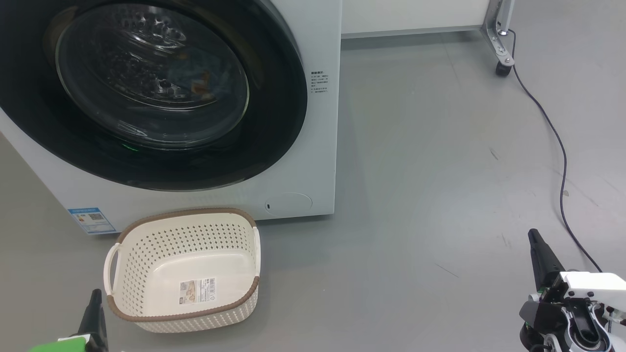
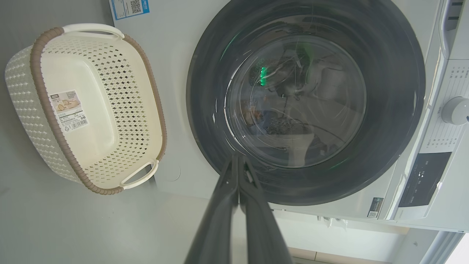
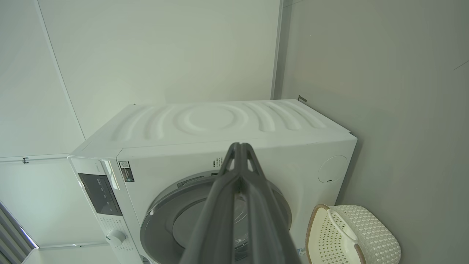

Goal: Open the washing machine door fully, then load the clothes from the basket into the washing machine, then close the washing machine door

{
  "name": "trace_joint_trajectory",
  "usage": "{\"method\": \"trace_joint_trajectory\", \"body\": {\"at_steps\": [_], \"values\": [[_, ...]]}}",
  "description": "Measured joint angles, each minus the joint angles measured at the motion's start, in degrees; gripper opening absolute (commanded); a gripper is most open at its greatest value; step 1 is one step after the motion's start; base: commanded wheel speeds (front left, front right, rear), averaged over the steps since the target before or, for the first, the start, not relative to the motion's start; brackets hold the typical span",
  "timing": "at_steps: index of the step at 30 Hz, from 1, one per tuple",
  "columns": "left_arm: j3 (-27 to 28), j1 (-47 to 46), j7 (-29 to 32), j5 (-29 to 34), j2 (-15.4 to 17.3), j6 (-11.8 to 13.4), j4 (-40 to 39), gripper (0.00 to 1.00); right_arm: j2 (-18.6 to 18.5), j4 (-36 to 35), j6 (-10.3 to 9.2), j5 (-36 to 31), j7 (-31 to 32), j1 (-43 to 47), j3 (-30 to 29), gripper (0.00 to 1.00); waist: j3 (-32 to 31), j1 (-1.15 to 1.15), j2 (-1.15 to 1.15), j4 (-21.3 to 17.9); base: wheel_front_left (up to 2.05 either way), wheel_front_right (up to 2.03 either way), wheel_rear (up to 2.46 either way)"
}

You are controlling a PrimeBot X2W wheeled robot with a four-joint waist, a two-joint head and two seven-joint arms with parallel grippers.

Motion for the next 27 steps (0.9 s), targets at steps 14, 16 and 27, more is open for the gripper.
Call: {"method": "trace_joint_trajectory", "body": {"at_steps": [14, 16, 27], "values": [[0.12, -0.31, 0.08, 0.0, -0.01, -0.03, 0.21, 0.0, 0.02, 0.0, 0.0, 0.0, 0.16, -0.03, -0.08, 0.0, 0.0, 0.0, 0.0, 0.0, 0.0, 0.0, 0.0], [0.13, -0.32, 0.08, 0.0, -0.01, -0.03, 0.25, 0.0, 0.02, 0.0, 0.0, 0.0, 0.16, -0.03, -0.08, 0.0, 0.0, 0.0, 0.0, 0.0, 0.0, 0.0, 0.0], [0.22, -0.49, 0.09, 0.0, -0.03, -0.03, 0.36, 0.0, 0.04, -0.01, 0.0, 0.0, 0.16, -0.05, -0.11, 0.0, -0.01, 0.0, 0.0, 0.0, 0.0, 0.0, 0.0]]}}
